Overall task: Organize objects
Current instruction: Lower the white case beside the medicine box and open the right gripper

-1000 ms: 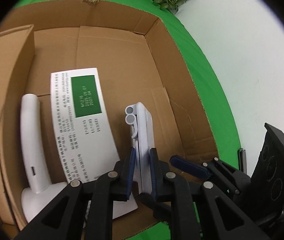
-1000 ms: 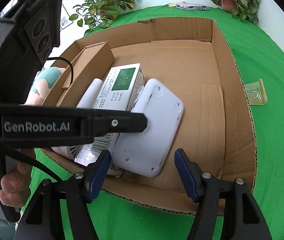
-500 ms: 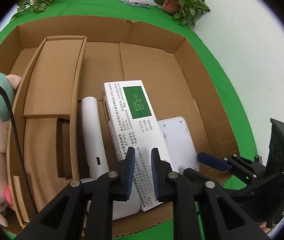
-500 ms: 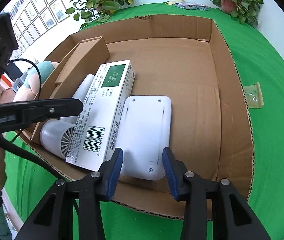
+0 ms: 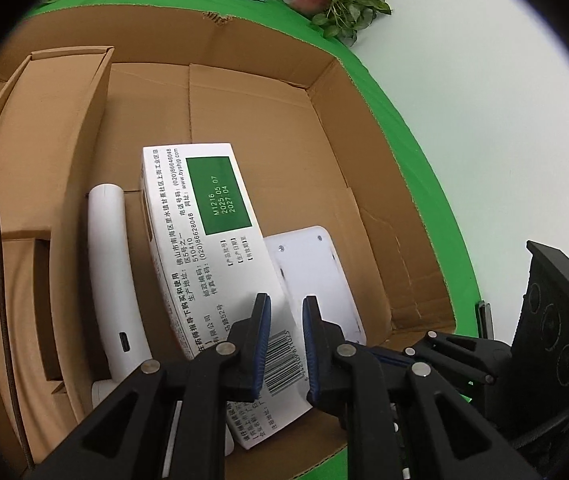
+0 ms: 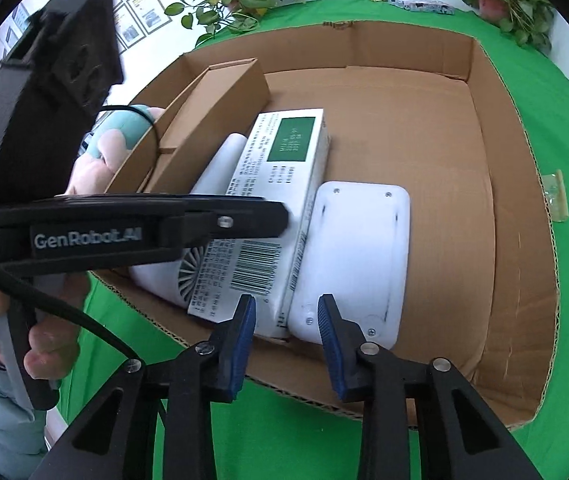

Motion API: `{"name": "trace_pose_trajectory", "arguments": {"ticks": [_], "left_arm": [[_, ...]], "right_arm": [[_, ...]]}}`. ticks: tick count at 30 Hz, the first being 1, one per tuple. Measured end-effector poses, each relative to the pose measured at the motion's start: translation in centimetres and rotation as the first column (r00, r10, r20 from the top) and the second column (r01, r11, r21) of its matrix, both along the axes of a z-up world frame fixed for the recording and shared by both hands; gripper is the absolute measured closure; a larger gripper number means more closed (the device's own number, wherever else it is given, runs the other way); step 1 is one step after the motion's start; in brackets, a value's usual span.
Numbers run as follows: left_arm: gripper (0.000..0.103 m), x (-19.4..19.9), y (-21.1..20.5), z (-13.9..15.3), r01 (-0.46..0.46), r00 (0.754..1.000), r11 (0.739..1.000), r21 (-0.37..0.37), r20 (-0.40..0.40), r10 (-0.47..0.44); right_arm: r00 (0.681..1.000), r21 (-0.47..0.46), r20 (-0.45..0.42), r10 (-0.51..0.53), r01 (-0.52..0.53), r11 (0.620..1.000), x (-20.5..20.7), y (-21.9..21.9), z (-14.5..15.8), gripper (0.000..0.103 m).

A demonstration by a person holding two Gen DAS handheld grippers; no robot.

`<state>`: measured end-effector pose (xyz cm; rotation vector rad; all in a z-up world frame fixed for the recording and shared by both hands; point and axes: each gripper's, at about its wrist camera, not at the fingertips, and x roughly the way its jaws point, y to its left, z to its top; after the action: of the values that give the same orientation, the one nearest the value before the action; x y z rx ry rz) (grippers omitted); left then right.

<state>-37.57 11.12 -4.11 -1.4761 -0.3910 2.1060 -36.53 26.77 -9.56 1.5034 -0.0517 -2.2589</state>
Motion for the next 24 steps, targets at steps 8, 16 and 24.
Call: {"name": "trace_pose_trajectory", "arguments": {"ticks": [8, 16, 24], "left_arm": [[0.042, -0.3, -1.6, 1.2, -0.14, 0.99, 0.985, -0.104, -0.022, 0.138], [0.04, -1.5, -0.9, 1.1, -0.101, 0.995, 0.994, -0.046, 0.003, 0.101], [0.04, -1.5, -1.6, 0.5, -0.057, 0.998, 0.998, 0.027, 0.016, 0.056]], "right_arm": [[0.998, -0.011, -0.035, -0.05, 0.049, 0.999, 0.4, 1.1, 1.3, 0.033], [0.999, -0.033, -0.022, -0.025, 0.025, 0.999, 0.7, -0.5, 1.1, 0.023], [1.0, -0.112, -0.002, 0.014, -0.014, 0.994, 0.8, -2.1, 0.6, 0.023]]}}
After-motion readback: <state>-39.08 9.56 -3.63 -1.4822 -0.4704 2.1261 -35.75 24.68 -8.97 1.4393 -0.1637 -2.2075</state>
